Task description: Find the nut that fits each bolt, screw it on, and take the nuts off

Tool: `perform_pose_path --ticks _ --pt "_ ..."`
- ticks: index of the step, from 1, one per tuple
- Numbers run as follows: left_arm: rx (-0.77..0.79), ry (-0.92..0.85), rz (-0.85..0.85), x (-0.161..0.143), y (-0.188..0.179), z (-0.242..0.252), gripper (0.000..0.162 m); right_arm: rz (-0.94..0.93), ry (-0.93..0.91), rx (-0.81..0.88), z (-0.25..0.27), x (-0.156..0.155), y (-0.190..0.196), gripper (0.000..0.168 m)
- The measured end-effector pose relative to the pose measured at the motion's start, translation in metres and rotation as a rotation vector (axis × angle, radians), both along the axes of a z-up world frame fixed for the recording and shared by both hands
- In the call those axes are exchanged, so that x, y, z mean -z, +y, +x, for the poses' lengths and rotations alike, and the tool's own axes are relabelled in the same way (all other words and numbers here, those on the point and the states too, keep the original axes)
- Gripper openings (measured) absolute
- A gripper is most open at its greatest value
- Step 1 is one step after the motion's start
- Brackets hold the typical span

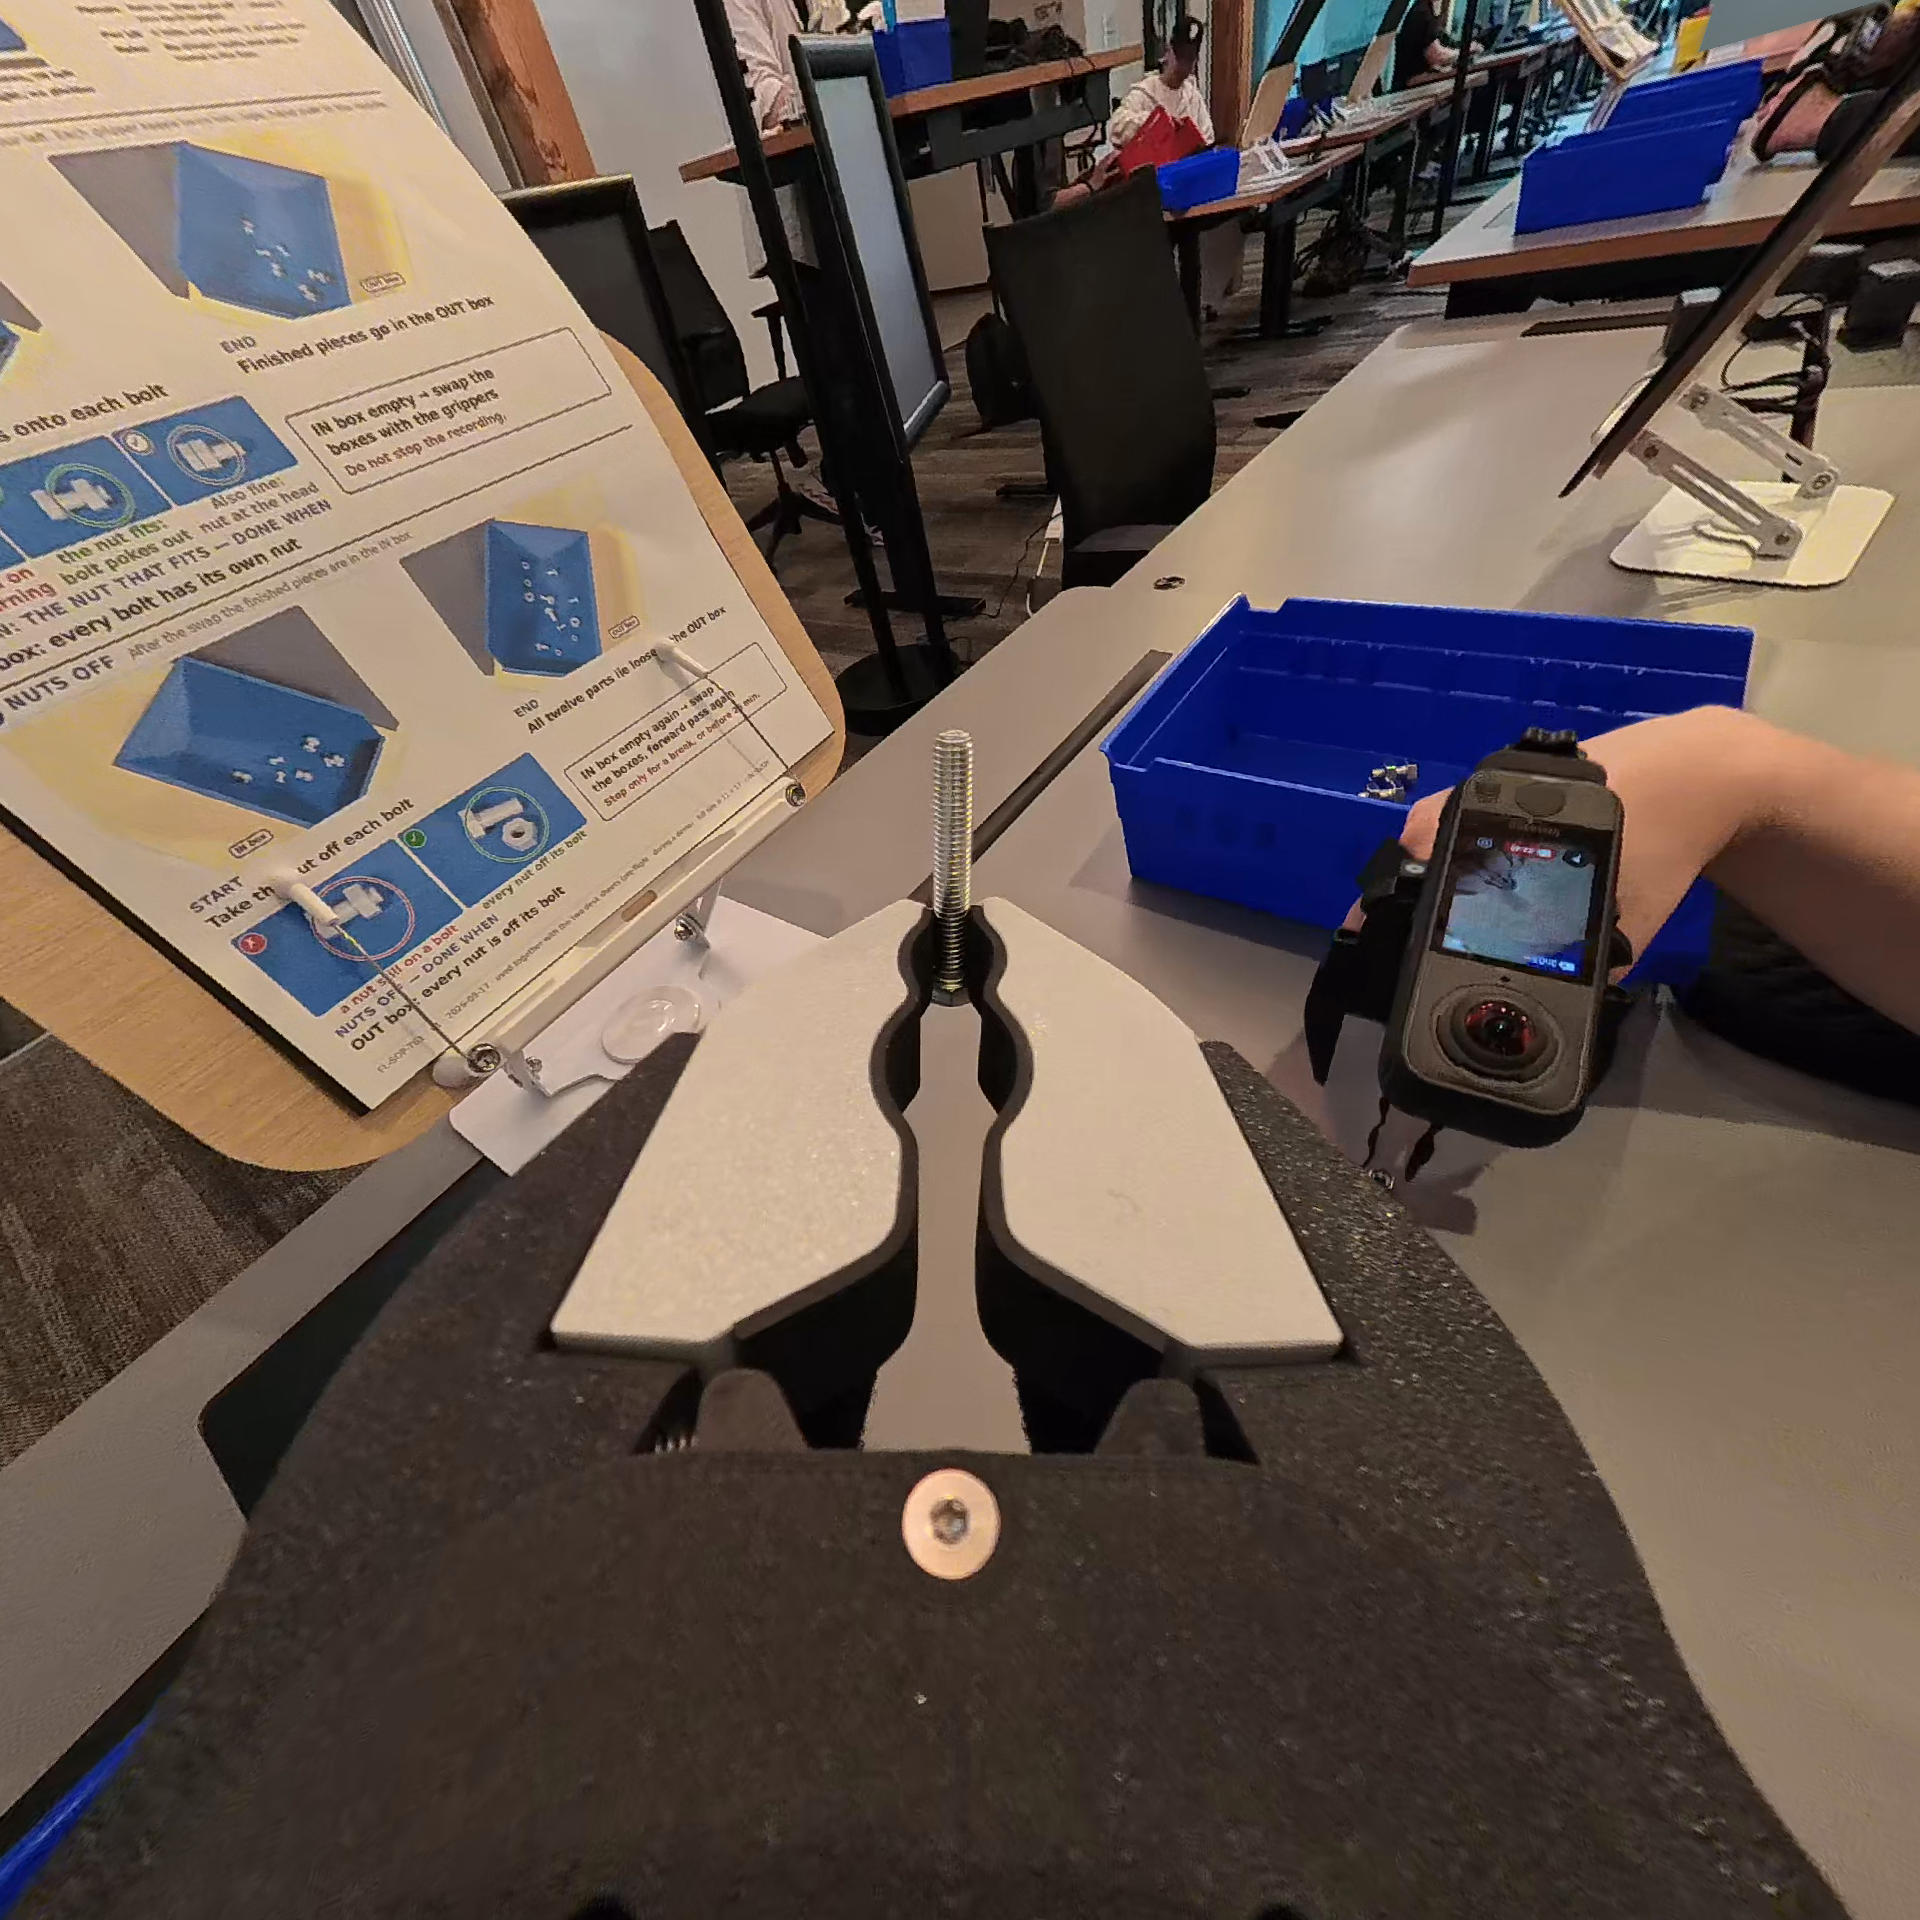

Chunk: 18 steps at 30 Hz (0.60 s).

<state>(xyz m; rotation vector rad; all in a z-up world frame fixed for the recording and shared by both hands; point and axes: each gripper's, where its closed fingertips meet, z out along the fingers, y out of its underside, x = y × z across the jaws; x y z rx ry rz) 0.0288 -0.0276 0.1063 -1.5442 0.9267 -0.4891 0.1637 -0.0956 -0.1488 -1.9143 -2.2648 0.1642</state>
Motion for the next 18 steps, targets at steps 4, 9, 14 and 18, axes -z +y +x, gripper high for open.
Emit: perform_pose_path --ticks 4,9,14,18 --pt "0.006 -0.004 -0.007 0.0007 0.0002 0.0001 0.005 0.001 -0.006 -0.010 -0.0024 0.0031 -0.0005 0.018" --pt "0.004 -0.002 -0.015 0.0032 0.0022 0.0012 0.005 -0.002 -0.034 -0.009 -0.0008 0.0094 0.0011 0.017" --pt "0.010 0.007 -0.015 0.0043 0.0002 0.0036 0.005 -0.006 -0.043 -0.002 -0.0002 0.0103 0.0005 0.015" --pt "0.022 0.009 -0.009 0.0025 -0.0034 0.0054 0.005 -0.009 -0.048 0.015 0.0010 0.0104 0.0013 0.016"
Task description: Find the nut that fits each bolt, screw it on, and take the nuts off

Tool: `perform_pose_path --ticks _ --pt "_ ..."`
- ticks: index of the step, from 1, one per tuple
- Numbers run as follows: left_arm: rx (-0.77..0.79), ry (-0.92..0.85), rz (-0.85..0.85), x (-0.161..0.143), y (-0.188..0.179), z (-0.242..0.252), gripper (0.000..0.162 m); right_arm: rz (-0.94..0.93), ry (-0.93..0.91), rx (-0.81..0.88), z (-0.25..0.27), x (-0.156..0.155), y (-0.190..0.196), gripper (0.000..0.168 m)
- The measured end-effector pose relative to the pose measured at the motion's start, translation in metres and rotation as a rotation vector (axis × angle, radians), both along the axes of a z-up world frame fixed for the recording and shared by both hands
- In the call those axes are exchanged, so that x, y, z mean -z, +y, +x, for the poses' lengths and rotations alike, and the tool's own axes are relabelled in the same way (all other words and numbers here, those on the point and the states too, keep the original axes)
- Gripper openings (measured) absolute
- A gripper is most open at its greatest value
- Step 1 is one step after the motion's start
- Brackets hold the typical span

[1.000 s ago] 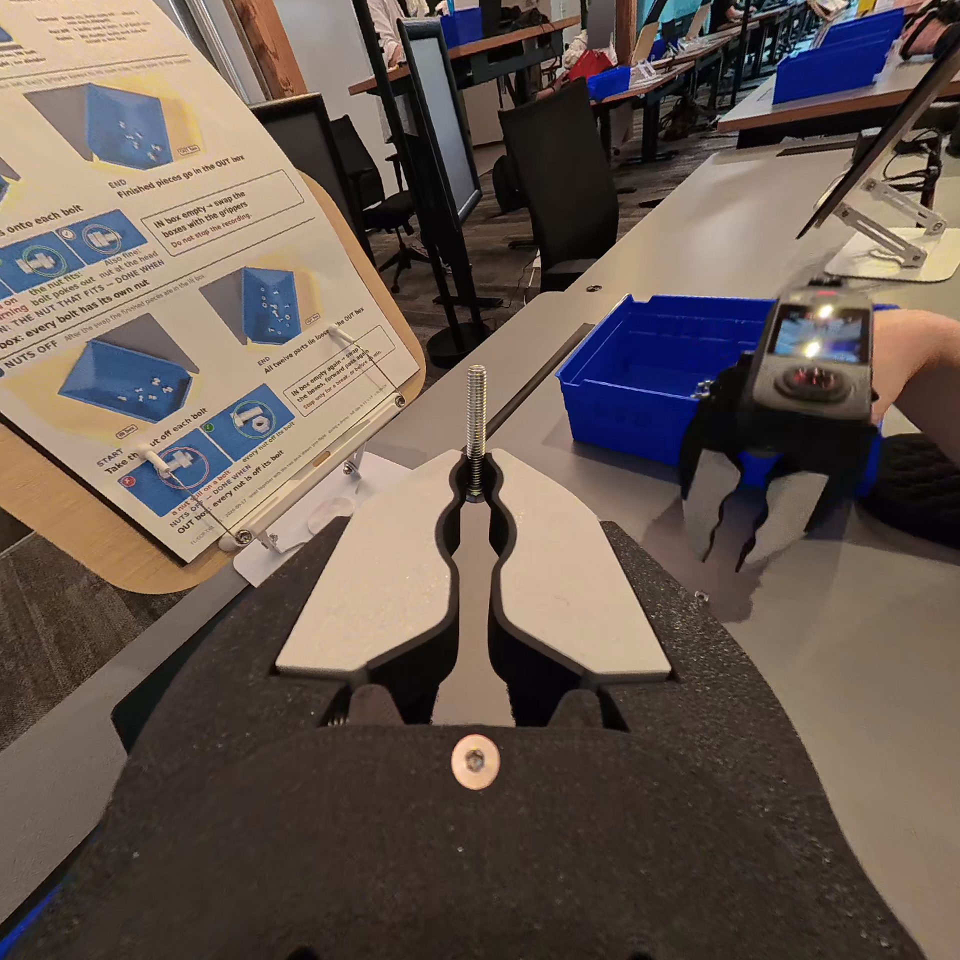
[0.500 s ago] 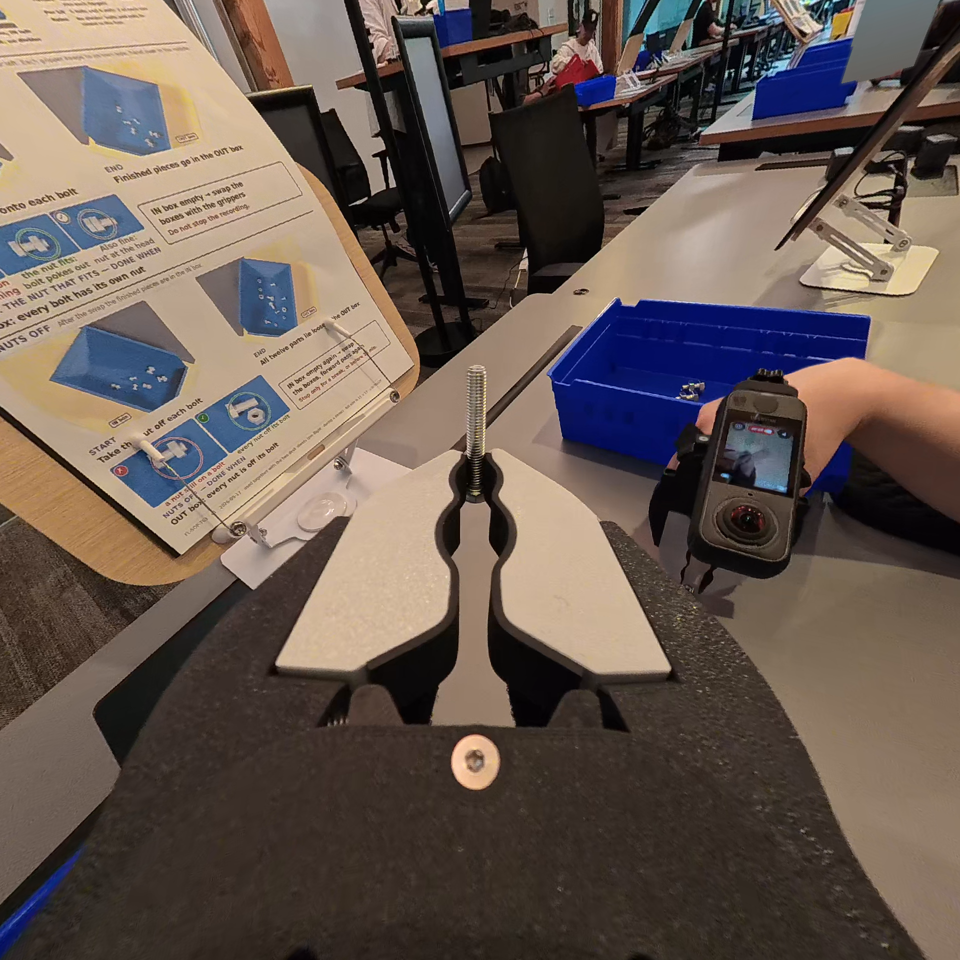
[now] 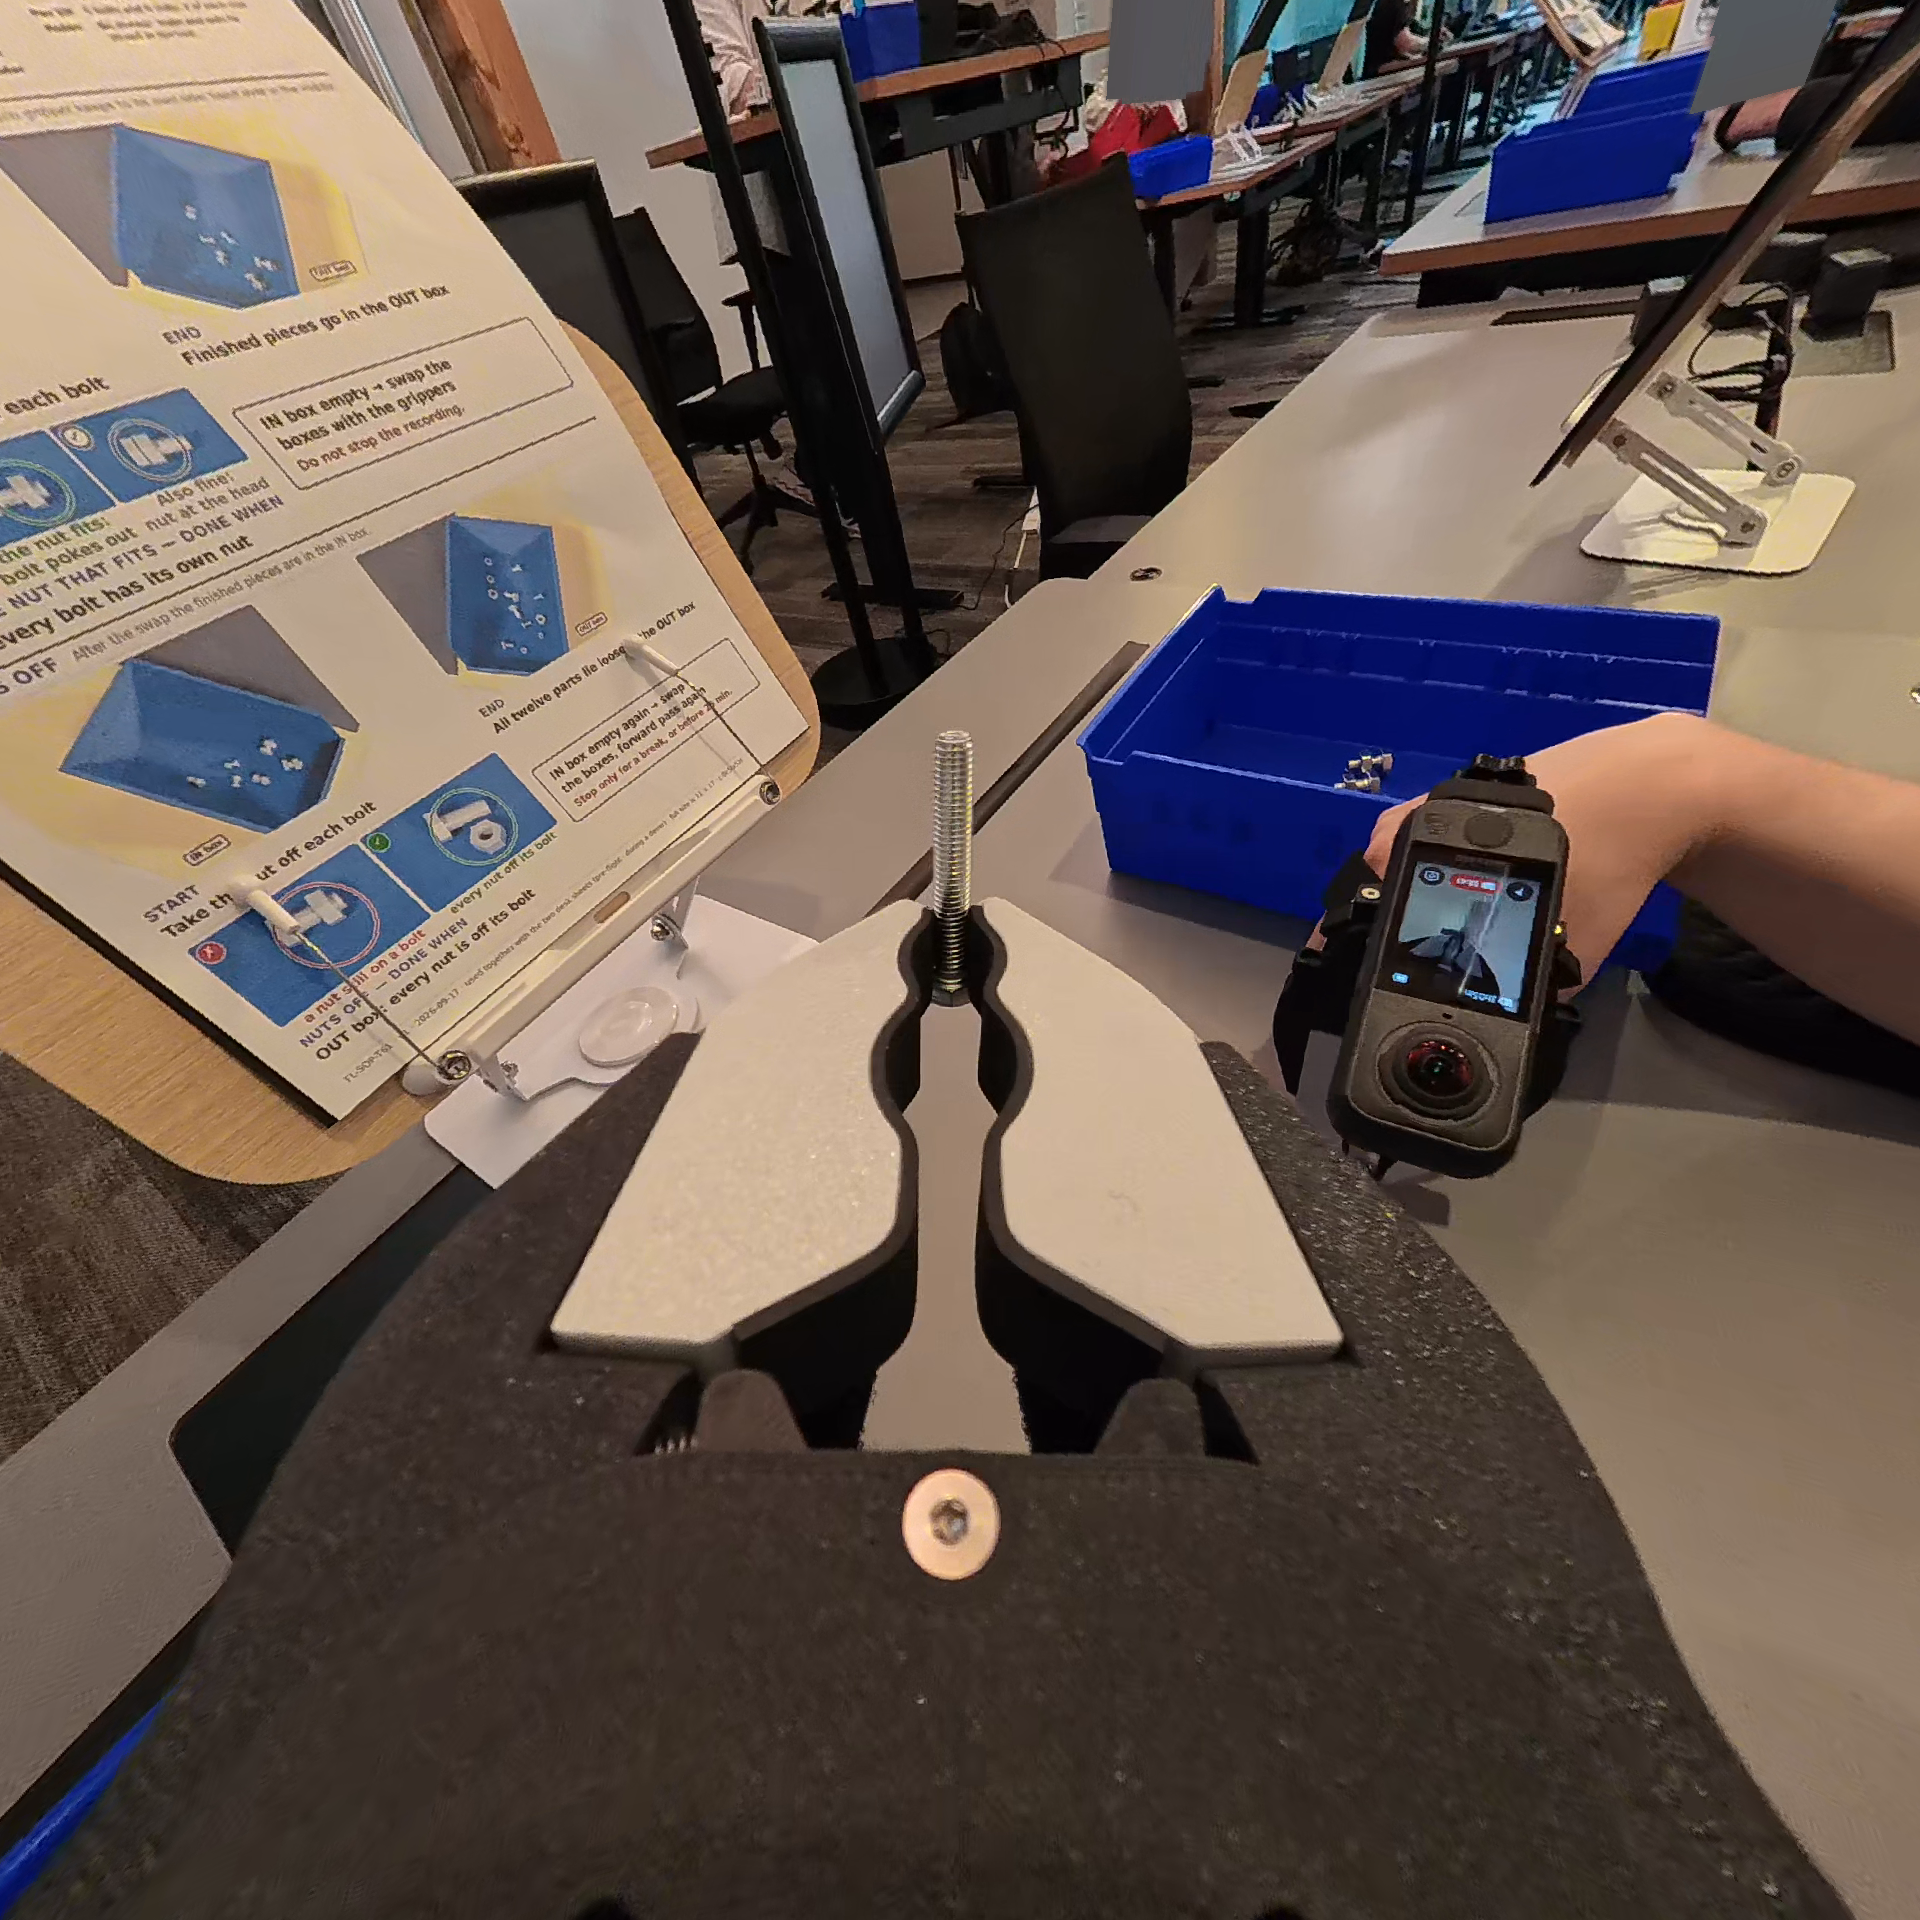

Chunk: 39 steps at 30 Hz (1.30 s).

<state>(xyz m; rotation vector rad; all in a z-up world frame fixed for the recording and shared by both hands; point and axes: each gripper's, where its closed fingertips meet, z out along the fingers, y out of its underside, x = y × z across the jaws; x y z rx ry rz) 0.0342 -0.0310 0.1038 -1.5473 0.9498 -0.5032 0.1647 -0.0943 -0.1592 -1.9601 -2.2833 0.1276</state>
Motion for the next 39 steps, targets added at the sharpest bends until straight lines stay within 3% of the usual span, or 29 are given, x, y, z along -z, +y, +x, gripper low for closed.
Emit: perform_pose_path --ticks 30,34,39 --pt "0.030 0.040 -0.046 0.015 0.002 0.005 0.005 0.017 -0.001 -0.030 -0.004 -0.001 -0.001 0.011" --pt "0.101 0.021 -0.075 0.019 -0.004 0.012 0.005 0.038 0.083 -0.050 -0.009 -0.027 -0.006 0.011" --pt "0.206 0.003 -0.099 0.025 -0.017 0.036 0.005 0.100 0.226 -0.058 -0.004 -0.085 -0.021 0.011"
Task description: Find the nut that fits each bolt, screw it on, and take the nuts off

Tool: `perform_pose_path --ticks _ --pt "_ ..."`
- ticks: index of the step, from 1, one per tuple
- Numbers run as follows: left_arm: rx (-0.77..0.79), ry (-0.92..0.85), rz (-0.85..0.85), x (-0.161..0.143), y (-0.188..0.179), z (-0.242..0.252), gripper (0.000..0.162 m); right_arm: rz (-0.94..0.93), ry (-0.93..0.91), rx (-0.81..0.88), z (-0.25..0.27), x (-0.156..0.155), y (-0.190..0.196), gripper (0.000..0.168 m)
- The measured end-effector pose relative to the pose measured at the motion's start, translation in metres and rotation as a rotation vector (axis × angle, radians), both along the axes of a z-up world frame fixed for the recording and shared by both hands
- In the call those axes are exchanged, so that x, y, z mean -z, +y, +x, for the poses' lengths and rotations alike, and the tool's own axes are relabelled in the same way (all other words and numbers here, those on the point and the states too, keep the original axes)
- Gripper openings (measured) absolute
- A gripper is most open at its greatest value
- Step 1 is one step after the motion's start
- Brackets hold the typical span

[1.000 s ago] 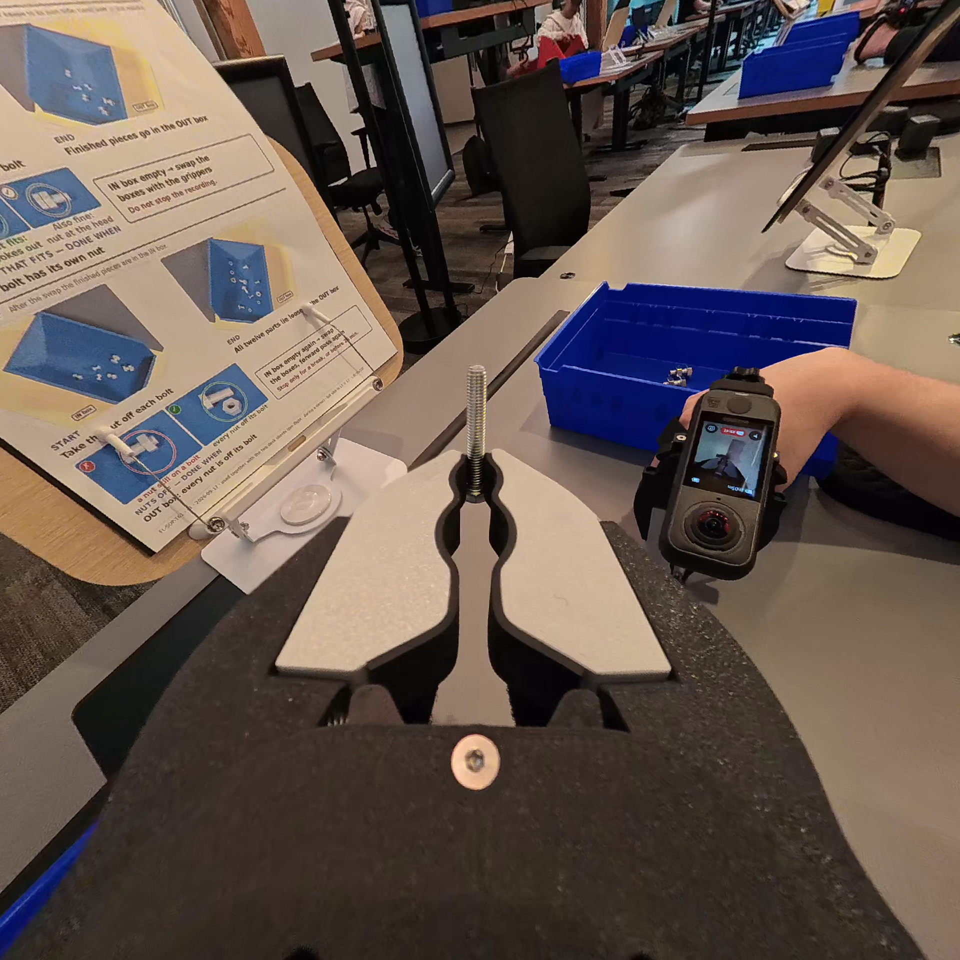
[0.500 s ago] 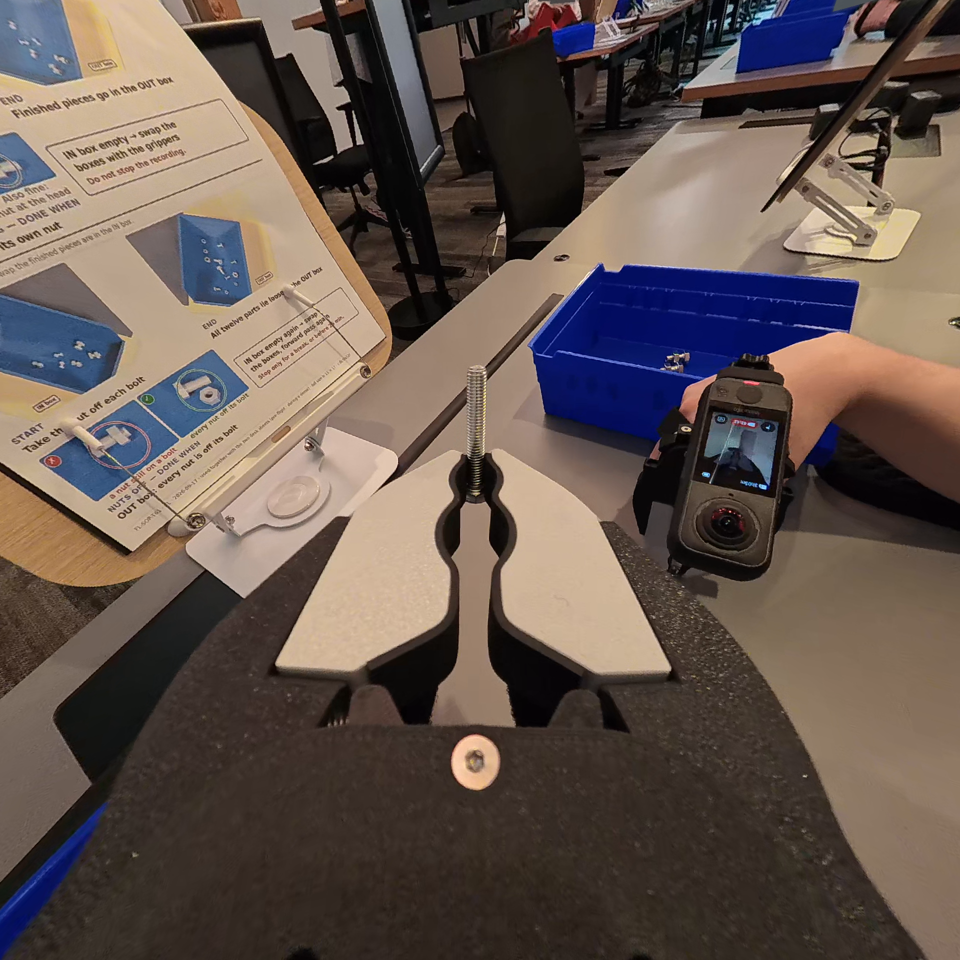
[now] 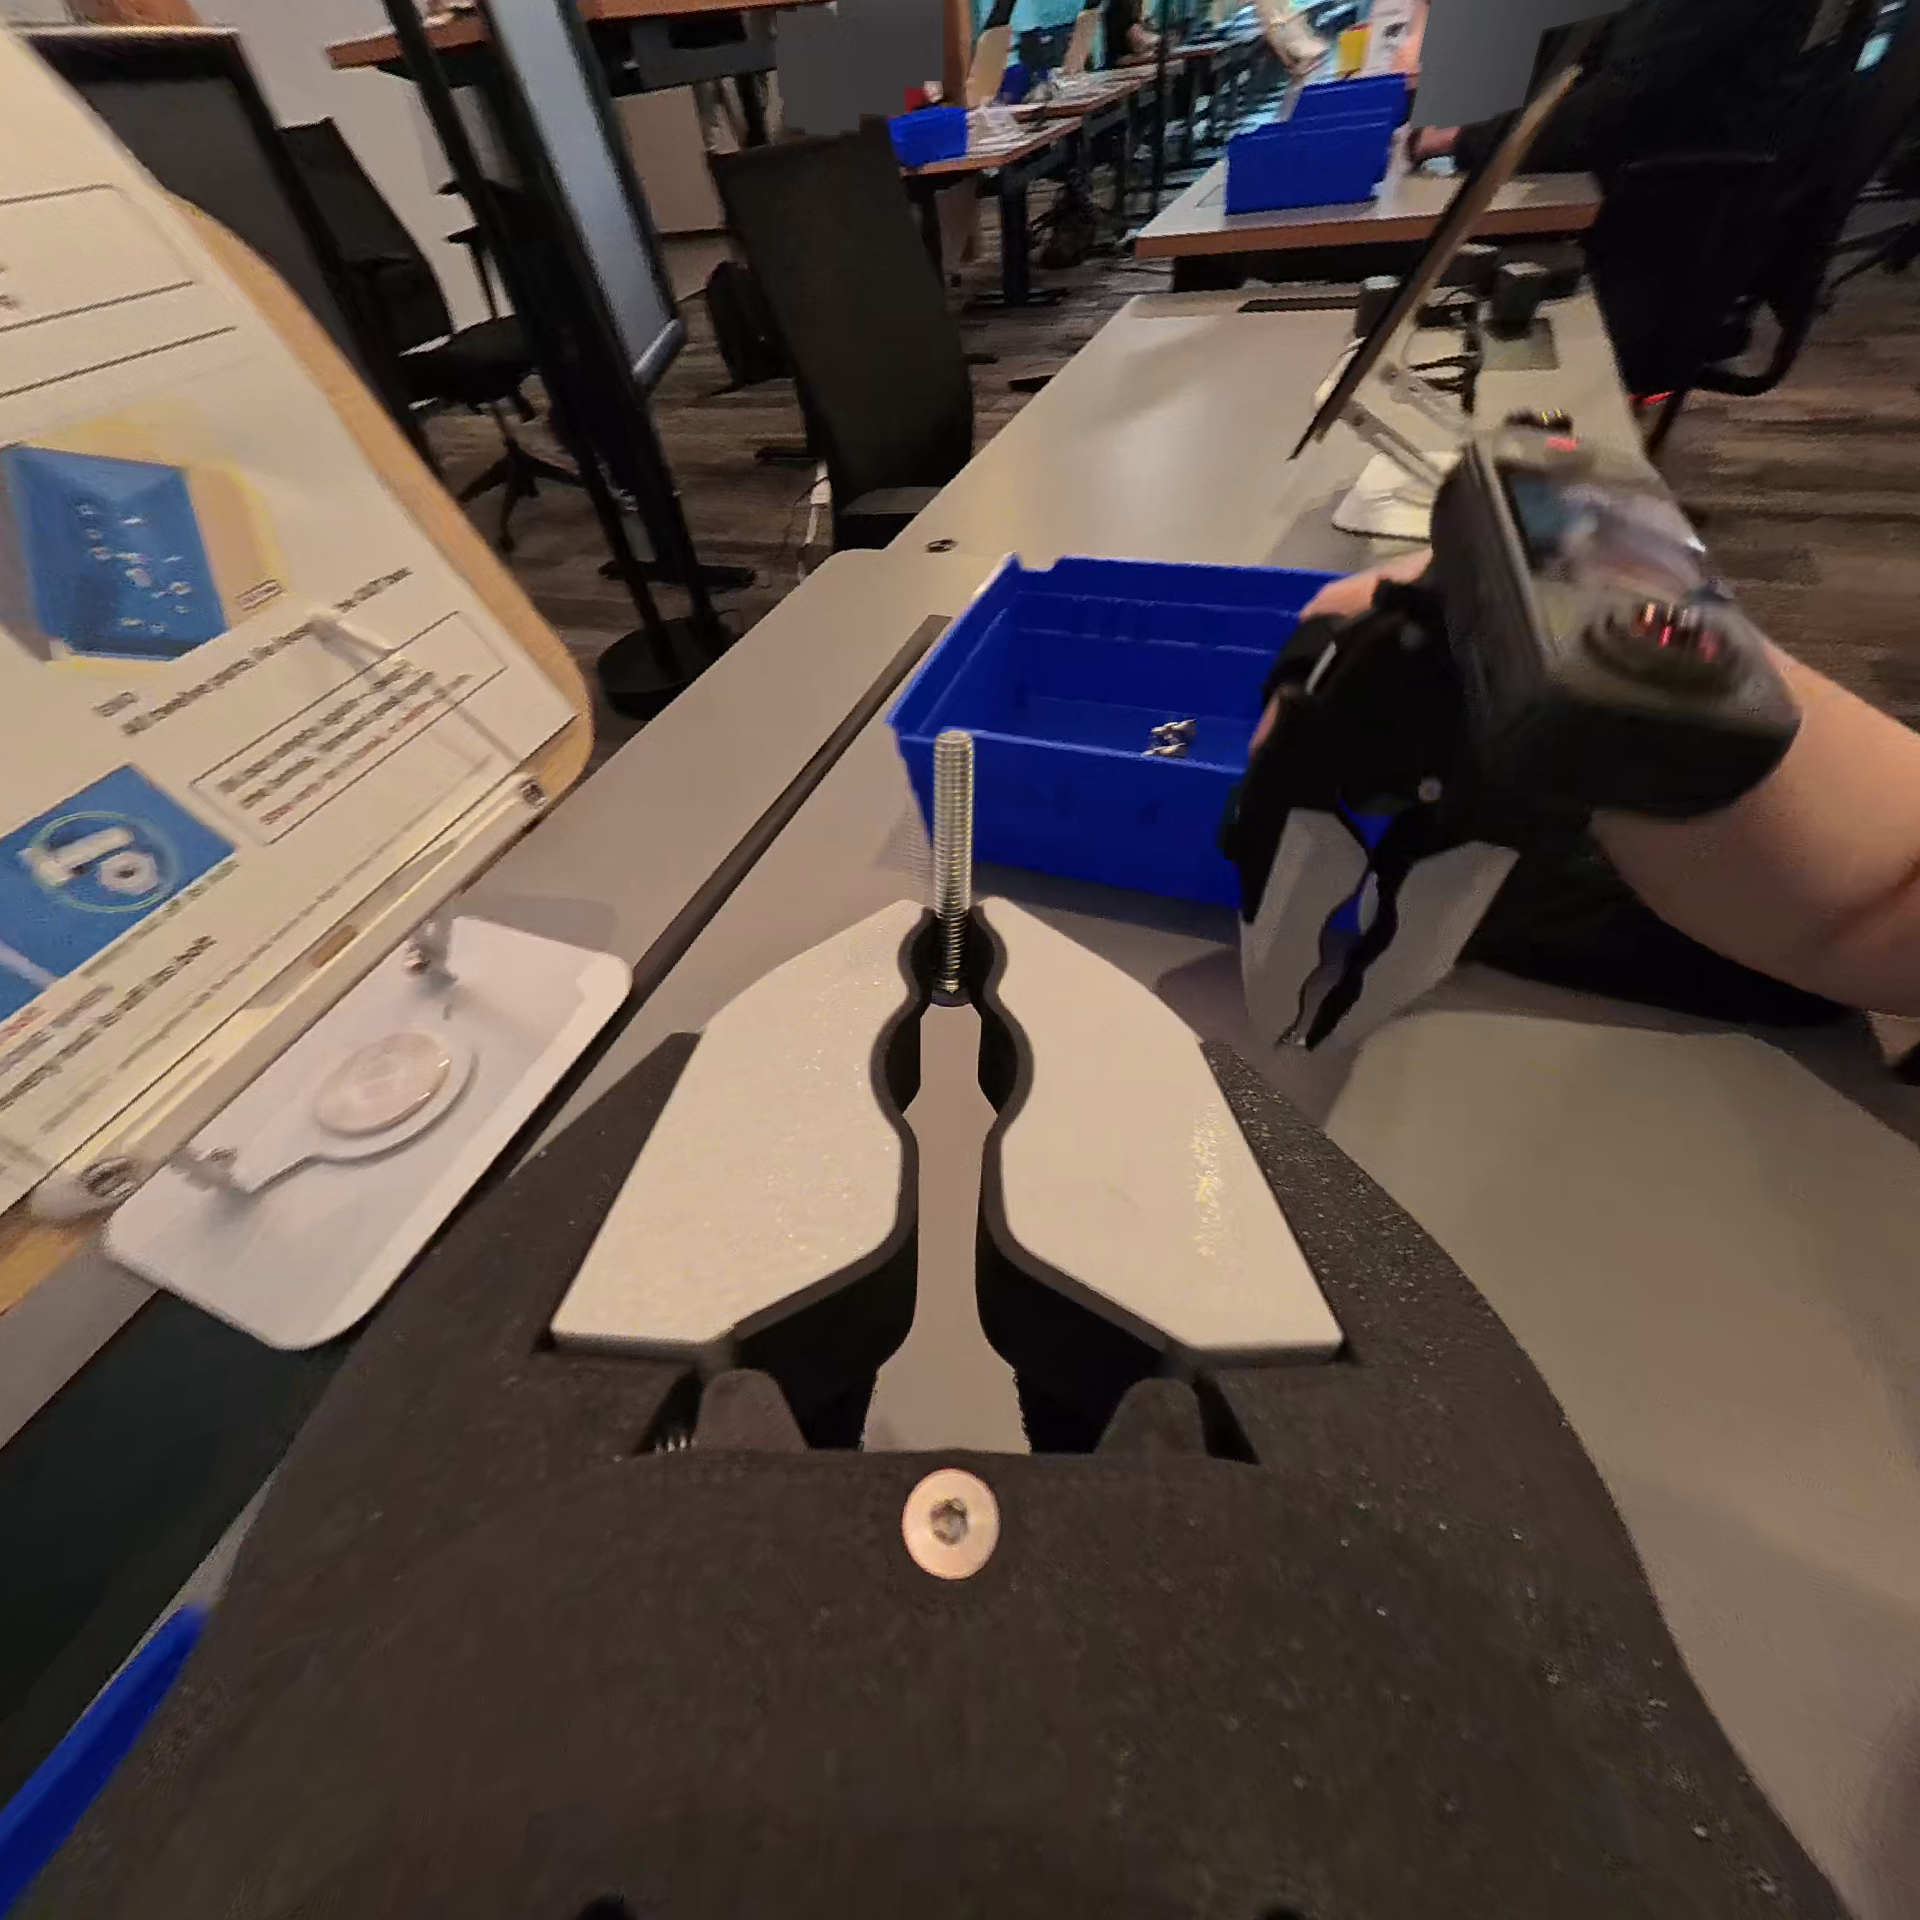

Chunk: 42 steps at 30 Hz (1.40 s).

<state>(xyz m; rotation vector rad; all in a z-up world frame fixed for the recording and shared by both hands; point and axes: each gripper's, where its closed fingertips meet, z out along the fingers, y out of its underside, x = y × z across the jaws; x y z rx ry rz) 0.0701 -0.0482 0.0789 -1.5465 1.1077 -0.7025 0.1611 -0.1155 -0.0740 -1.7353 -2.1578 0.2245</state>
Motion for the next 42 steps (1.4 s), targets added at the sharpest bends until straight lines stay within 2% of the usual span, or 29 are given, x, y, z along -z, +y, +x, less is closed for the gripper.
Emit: perform_pose_path --ticks 3,7,10,13,16,24,42 --pt "0.112 -0.048 -0.009 0.000 -0.020 0.027 0.005 0.066 0.089 0.027 0.012 -0.037 -0.006 0.011" --pt "0.257 -0.080 -0.033 0.016 -0.046 0.068 0.005 0.120 0.192 0.098 0.038 -0.074 -0.011 0.011" --pt "0.326 -0.074 -0.051 0.039 -0.057 0.093 0.005 0.135 0.278 0.141 0.053 -0.094 -0.011 0.011" --pt "0.377 0.033 -0.086 0.072 -0.064 0.109 0.005 0.136 0.364 0.144 0.055 -0.108 -0.011 0.011" --pt "0.396 0.122 -0.086 0.095 -0.067 0.116 0.005 0.131 0.369 0.142 0.050 -0.107 -0.008 0.011" --pt "0.384 0.233 -0.040 0.112 -0.064 0.114 0.005 0.156 0.301 0.088 0.032 -0.089 -0.001 0.011" --pt "0.389 0.261 -0.025 0.117 -0.067 0.117 0.005 0.200 0.255 0.019 0.026 -0.081 -0.004 0.011"
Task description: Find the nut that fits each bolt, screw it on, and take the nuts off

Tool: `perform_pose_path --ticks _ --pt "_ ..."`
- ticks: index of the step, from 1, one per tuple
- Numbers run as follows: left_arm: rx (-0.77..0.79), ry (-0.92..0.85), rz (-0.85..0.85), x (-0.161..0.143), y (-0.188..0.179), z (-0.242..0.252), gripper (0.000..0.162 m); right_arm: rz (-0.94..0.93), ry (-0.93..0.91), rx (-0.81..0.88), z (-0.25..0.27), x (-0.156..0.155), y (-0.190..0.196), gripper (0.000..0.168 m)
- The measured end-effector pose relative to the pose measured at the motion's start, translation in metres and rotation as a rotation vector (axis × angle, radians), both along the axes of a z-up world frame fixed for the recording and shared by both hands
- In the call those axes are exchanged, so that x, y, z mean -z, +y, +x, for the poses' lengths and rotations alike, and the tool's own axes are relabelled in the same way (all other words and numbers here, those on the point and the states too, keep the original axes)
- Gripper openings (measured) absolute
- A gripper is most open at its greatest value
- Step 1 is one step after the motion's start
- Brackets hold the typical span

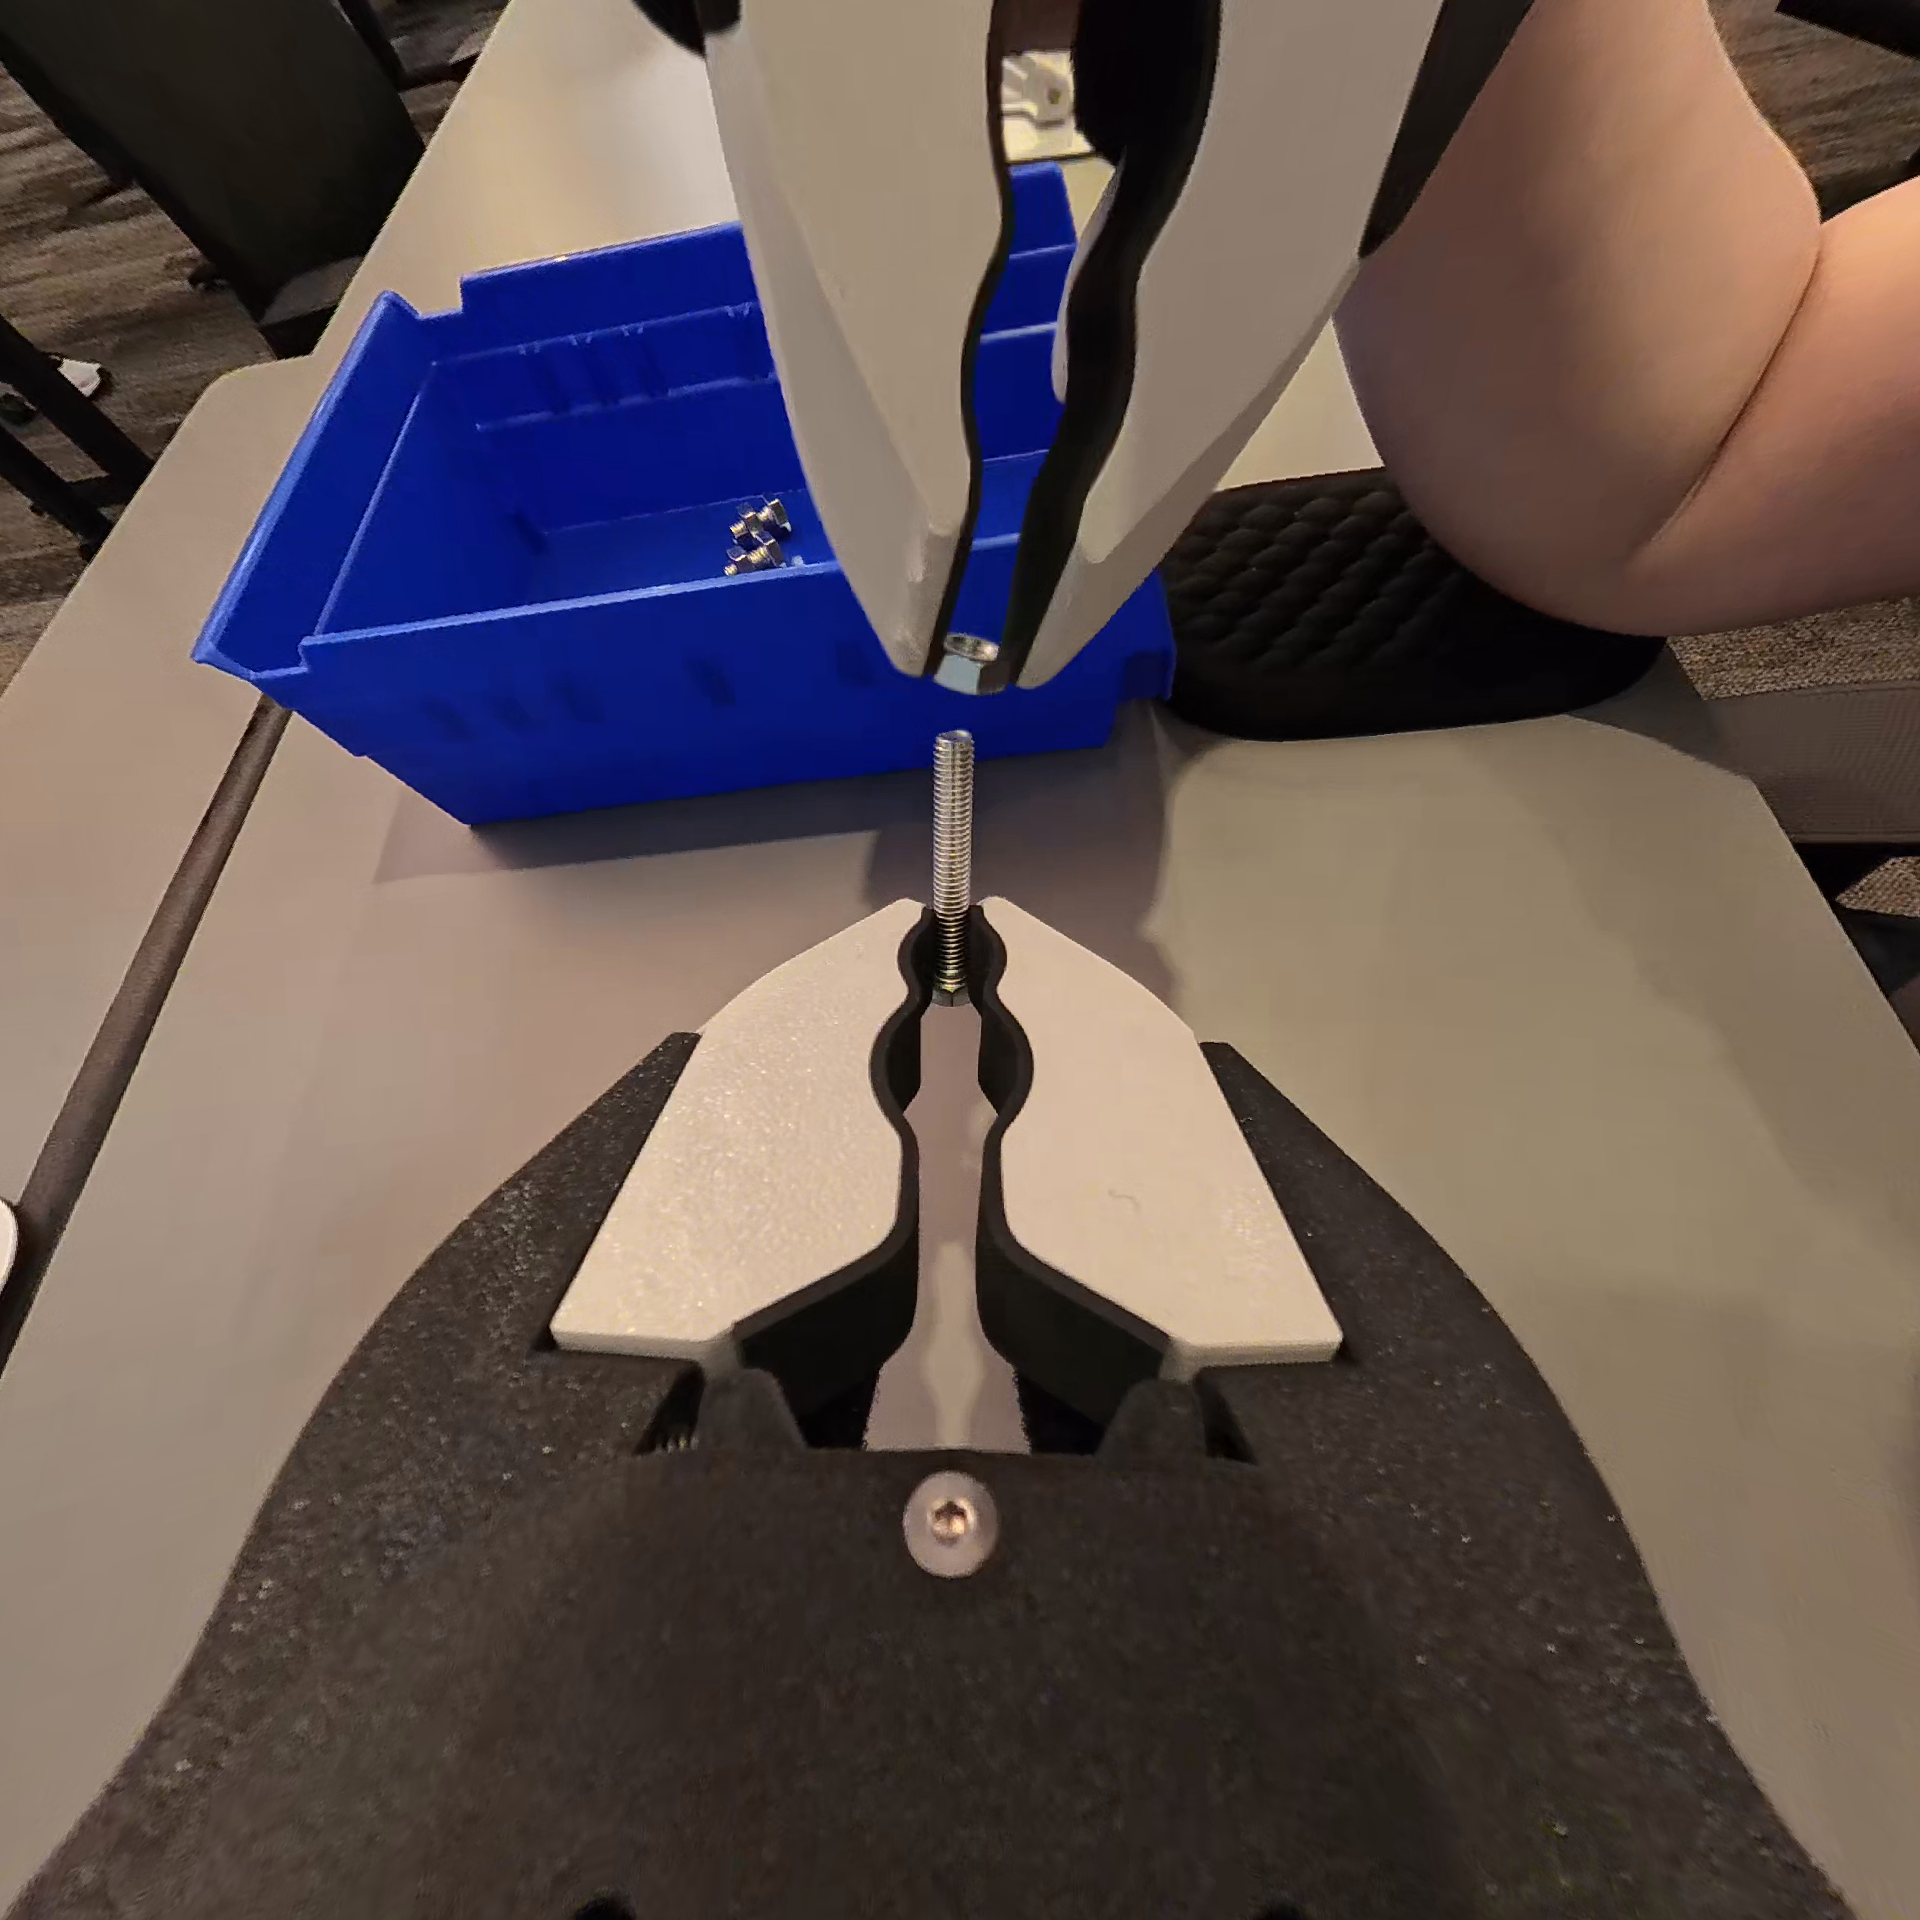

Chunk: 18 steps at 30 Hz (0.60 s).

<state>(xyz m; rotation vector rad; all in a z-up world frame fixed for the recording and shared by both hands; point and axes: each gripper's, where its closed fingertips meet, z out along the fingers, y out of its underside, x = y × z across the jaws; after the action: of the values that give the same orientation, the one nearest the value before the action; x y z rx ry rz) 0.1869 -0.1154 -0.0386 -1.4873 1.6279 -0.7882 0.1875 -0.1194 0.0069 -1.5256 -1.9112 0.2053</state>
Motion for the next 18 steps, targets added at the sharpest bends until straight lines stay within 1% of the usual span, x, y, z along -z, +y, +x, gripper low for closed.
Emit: perform_pose_path --ticks 10,18 --pt "0.011 0.017 0.033 -0.001 -0.001 -0.002 0.005 -0.013 -0.014 -0.031 -0.004 0.007 -0.001 0.011" --pt "0.084 0.018 0.089 -0.002 -0.010 -0.003 0.005 -0.003 -0.018 -0.097 -0.006 0.007 -0.011 0.011"
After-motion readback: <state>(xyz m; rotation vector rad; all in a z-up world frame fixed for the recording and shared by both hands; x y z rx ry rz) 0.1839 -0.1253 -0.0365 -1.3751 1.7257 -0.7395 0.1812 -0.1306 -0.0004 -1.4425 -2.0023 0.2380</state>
